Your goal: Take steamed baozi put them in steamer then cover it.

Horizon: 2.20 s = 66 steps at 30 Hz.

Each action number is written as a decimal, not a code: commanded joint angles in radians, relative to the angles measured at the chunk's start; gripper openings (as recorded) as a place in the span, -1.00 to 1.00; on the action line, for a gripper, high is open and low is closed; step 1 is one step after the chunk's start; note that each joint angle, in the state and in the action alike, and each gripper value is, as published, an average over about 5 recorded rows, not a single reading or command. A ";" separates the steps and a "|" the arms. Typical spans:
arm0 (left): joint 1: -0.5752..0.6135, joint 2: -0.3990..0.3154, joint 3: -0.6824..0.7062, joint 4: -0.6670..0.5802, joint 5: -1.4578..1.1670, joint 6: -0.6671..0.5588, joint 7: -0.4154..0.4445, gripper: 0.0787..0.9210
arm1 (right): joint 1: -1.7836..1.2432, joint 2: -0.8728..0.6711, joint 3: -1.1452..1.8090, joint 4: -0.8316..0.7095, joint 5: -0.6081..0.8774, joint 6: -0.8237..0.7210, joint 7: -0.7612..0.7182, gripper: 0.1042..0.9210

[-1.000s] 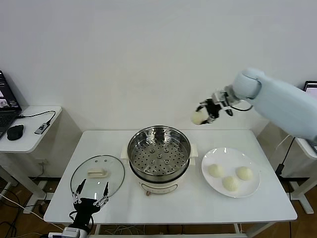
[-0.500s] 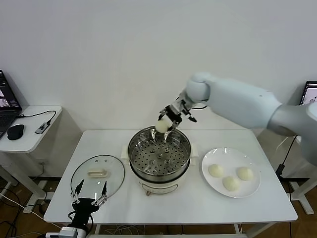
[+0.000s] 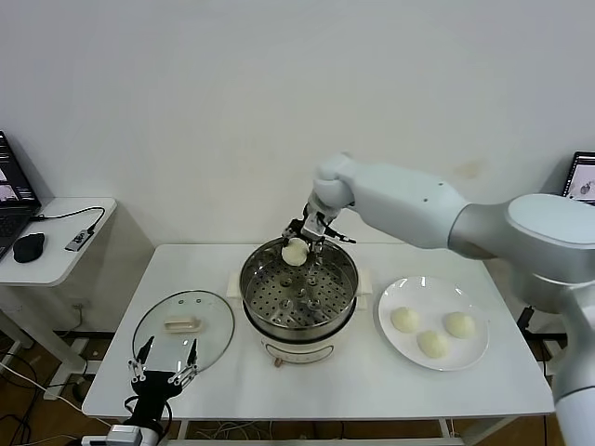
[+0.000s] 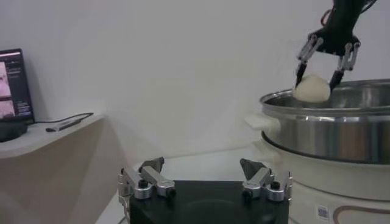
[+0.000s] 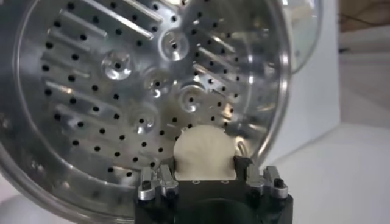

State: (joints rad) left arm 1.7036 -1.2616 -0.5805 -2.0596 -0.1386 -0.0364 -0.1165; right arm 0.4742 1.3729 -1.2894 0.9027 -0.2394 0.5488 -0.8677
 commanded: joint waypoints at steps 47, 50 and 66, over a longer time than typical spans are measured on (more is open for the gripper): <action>-0.017 0.055 0.006 -0.019 0.007 0.008 0.009 0.77 | 0.173 -0.895 -0.060 0.696 0.421 -0.881 -0.144 0.76; -0.019 0.055 0.006 -0.016 0.009 0.009 0.011 0.77 | 0.066 -0.917 -0.003 0.662 0.379 -0.865 -0.145 0.76; -0.009 0.047 -0.013 -0.011 0.023 0.010 0.012 0.77 | -0.349 -0.778 0.296 0.470 0.269 -0.835 -0.110 0.76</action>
State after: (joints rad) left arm 1.6958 -1.2166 -0.5944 -2.0717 -0.1159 -0.0260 -0.1050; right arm 0.2627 0.5854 -1.0837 1.4145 0.0687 -0.2736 -0.9791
